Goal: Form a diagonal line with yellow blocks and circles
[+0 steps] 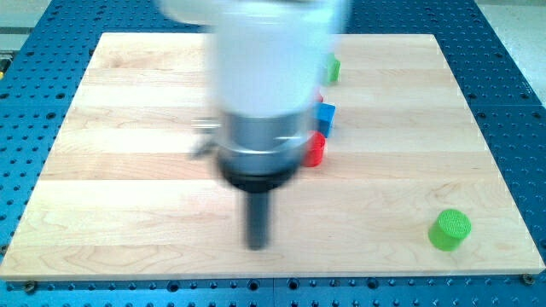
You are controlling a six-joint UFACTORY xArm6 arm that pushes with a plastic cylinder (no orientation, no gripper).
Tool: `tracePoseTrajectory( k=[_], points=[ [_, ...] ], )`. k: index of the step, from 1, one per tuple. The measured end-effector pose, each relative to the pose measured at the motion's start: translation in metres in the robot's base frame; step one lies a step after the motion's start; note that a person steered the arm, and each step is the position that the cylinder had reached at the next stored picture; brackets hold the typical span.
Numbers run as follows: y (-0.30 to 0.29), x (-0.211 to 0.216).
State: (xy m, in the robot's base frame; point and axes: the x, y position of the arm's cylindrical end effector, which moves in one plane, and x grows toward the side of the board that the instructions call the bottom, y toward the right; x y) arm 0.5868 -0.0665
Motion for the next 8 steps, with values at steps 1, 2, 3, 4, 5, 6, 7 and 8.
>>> tracePoseTrajectory(
  k=[1, 2, 3, 4, 5, 6, 7, 8],
  points=[
    [-0.070, -0.046],
    [-0.070, -0.115],
    [-0.070, -0.149],
    [-0.031, -0.150],
    [-0.019, -0.168],
    [0.040, -0.173],
    [0.079, -0.162],
    [0.100, -0.119]
  ],
)
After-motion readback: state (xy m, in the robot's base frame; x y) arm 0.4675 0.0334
